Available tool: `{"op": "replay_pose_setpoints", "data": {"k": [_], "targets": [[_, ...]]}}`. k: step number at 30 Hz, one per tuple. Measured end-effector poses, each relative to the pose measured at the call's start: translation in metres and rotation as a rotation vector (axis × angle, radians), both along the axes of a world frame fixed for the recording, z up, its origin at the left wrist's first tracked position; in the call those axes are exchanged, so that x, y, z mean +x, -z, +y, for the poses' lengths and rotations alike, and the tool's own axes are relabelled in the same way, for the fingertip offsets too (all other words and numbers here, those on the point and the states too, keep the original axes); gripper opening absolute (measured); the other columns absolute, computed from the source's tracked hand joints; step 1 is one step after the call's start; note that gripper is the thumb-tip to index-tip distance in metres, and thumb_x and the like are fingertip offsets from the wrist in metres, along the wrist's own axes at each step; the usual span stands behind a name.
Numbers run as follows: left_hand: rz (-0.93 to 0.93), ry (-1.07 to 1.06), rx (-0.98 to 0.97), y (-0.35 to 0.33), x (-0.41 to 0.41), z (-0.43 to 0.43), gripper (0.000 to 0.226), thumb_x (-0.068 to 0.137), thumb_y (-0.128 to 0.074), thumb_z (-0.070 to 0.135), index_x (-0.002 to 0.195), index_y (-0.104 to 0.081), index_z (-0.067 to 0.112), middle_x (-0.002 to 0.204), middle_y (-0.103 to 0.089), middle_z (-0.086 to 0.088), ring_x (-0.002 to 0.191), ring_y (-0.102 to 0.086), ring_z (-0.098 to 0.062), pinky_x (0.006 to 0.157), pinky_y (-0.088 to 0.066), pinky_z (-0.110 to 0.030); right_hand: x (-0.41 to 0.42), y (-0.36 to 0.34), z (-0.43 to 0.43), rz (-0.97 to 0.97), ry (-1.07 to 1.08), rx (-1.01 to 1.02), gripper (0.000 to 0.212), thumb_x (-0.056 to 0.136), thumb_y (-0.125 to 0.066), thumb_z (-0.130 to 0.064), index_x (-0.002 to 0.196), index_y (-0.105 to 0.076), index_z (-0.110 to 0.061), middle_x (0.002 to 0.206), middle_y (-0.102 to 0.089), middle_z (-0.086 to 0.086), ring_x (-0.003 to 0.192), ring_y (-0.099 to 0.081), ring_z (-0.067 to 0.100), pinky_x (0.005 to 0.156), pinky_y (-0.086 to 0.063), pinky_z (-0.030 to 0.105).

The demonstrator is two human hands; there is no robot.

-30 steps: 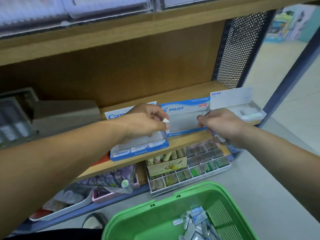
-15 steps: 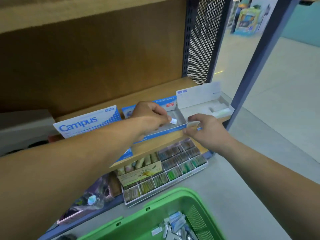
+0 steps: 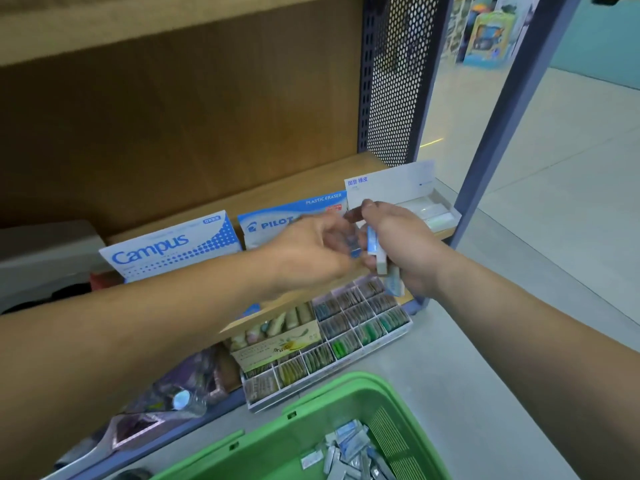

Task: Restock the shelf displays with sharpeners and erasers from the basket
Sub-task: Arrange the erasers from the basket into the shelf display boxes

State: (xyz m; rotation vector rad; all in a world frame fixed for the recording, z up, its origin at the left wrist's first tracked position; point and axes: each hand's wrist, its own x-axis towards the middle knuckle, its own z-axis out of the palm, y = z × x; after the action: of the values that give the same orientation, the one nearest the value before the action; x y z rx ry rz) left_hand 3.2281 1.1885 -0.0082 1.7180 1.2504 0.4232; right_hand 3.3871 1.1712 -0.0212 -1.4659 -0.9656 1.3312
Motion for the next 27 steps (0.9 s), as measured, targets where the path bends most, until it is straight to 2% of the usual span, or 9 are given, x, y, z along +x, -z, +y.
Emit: {"op": "replay_pose_setpoints", "data": {"k": [2,5,8,11,14,16,19,23,27], "targets": [[-0.125,0.057,-0.207,0.0,-0.005,-0.019,0.04,0.085,-0.079,0.005,0.119,-0.06,0.013,0.098,-0.074,0.004,0.077,-0.069,-0.009,0.067,-0.057,-0.028,-0.014,-0.011,-0.001,0.153,-0.076,-0.007,0.02,0.104,-0.051,-0.019,0.114,-0.067,-0.012,0.068,-0.057,0.004,0.046,-0.052,0.015,0.058,-0.046,0.03],[-0.375,-0.094,-0.31,0.005,-0.014,-0.031,0.045,0.084,-0.079,-0.004,0.121,-0.053,-0.002,0.09,-0.072,-0.01,0.085,-0.069,-0.026,0.087,-0.059,-0.049,-0.032,-0.024,-0.007,0.37,-0.178,-0.012,0.035,0.099,-0.049,0.005,0.13,-0.056,-0.01,0.067,-0.053,0.004,0.046,-0.05,0.014,0.054,-0.052,0.03],[-0.478,-0.158,-0.364,0.002,-0.019,-0.034,0.051,0.082,-0.077,-0.008,0.127,-0.054,-0.001,0.081,-0.071,-0.011,0.079,-0.069,-0.026,0.088,-0.059,-0.048,-0.036,-0.033,-0.013,0.483,-0.194,0.004,0.037,0.102,-0.046,0.006,0.135,-0.052,-0.01,0.074,-0.053,0.004,0.049,-0.058,0.013,0.046,-0.052,0.027],[-0.378,-0.086,-0.322,0.001,-0.028,-0.036,0.043,0.083,-0.079,-0.004,0.12,-0.061,0.006,0.069,-0.068,0.001,0.067,-0.067,-0.015,0.07,-0.058,-0.035,-0.035,-0.031,-0.012,0.448,-0.139,0.027,0.041,0.102,-0.045,0.006,0.139,-0.051,-0.011,0.08,-0.051,0.005,0.057,-0.054,0.014,0.057,-0.052,0.033],[-0.243,-0.071,-0.258,-0.002,-0.039,-0.036,0.039,0.083,-0.082,0.004,0.119,-0.067,0.011,0.07,-0.064,0.004,0.058,-0.056,-0.007,0.055,-0.041,-0.023,-0.026,-0.025,-0.005,0.311,-0.02,0.074,0.041,0.099,-0.046,0.009,0.131,-0.056,-0.014,0.087,-0.05,0.006,0.064,-0.051,0.015,0.066,-0.058,0.037],[-0.216,-0.112,-0.234,-0.007,-0.049,-0.033,0.029,0.085,-0.08,0.004,0.112,-0.069,0.011,0.075,-0.069,0.002,0.059,-0.058,-0.008,0.053,-0.042,-0.022,-0.02,-0.021,-0.004,0.181,-0.022,0.072,0.039,0.098,-0.047,0.008,0.124,-0.062,-0.017,0.087,-0.052,0.004,0.067,-0.052,0.017,0.054,-0.053,0.032],[-0.156,-0.161,-0.188,-0.013,-0.065,-0.026,0.023,0.088,-0.078,0.004,0.105,-0.063,0.01,0.085,-0.073,-0.013,0.063,-0.068,-0.016,0.055,-0.052,-0.026,-0.025,-0.013,-0.005,0.095,-0.101,-0.005,0.036,0.094,-0.049,0.005,0.117,-0.065,-0.018,0.084,-0.055,0.004,0.064,-0.054,0.018,0.039,-0.028,0.023],[-0.153,-0.184,-0.171,-0.018,-0.087,-0.015,0.028,0.089,-0.075,-0.002,0.111,-0.061,0.007,0.101,-0.071,-0.023,0.086,-0.076,-0.031,0.079,-0.063,-0.038,-0.046,-0.008,-0.006,0.126,-0.232,-0.098,0.038,0.087,-0.046,0.01,0.119,-0.059,-0.007,0.091,-0.062,0.014,0.054,-0.052,0.018,0.036,-0.02,0.019],[0.051,-0.289,0.03,-0.02,-0.116,0.002,0.019,0.079,-0.087,0.015,0.093,-0.075,0.015,0.079,-0.072,-0.003,0.069,-0.065,-0.011,0.058,-0.05,-0.016,-0.063,-0.004,-0.004,0.102,-0.317,-0.101,0.028,0.096,-0.052,0.01,0.12,-0.054,-0.004,0.101,-0.074,0.017,0.053,-0.053,0.016,0.033,-0.023,0.02]]}}
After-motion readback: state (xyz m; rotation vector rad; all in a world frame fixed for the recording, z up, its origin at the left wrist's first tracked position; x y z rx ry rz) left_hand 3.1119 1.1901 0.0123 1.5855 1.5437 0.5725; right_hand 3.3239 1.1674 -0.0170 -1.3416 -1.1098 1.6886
